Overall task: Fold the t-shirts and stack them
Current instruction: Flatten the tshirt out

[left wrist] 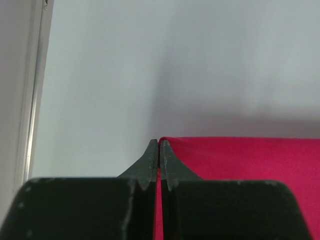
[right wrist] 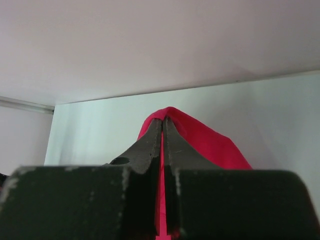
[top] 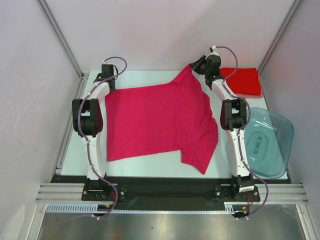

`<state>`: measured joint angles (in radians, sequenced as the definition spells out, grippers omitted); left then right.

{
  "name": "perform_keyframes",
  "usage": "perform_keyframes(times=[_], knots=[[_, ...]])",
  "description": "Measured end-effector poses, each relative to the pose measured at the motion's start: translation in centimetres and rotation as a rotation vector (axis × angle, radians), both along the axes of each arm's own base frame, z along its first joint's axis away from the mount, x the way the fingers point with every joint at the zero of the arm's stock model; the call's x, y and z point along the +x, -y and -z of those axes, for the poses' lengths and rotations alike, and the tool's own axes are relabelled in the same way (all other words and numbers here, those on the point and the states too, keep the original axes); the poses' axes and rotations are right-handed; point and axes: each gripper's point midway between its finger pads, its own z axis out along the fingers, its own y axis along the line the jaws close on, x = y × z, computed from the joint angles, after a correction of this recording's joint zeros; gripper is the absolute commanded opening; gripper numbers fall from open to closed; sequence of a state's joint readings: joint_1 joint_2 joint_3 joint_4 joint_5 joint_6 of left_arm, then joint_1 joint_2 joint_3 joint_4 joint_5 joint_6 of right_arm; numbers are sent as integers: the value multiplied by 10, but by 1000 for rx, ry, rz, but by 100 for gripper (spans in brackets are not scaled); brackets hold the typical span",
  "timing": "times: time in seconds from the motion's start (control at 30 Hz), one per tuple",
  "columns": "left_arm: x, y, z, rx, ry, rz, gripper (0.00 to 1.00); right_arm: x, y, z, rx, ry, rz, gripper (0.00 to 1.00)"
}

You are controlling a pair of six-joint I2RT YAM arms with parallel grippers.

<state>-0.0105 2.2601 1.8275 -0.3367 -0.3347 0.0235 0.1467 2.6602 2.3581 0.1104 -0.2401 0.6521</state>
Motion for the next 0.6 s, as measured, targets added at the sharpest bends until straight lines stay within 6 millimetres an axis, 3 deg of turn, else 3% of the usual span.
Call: perform_keyframes(times=[0.17, 0.5, 0.57, 0.6], knots=[[-3, -1, 6, -25, -15, -25, 0, 2, 1, 17, 7, -28, 15, 0], [2, -10, 16, -57, -22, -42, 0, 4, 2, 17, 41, -42, 41, 0], [2, -11, 20, -58, -32, -44, 1, 4, 1, 15, 48, -40, 45, 6], [1, -11, 22, -59, -37, -46, 7, 5, 0, 14, 52, -38, 45, 11]])
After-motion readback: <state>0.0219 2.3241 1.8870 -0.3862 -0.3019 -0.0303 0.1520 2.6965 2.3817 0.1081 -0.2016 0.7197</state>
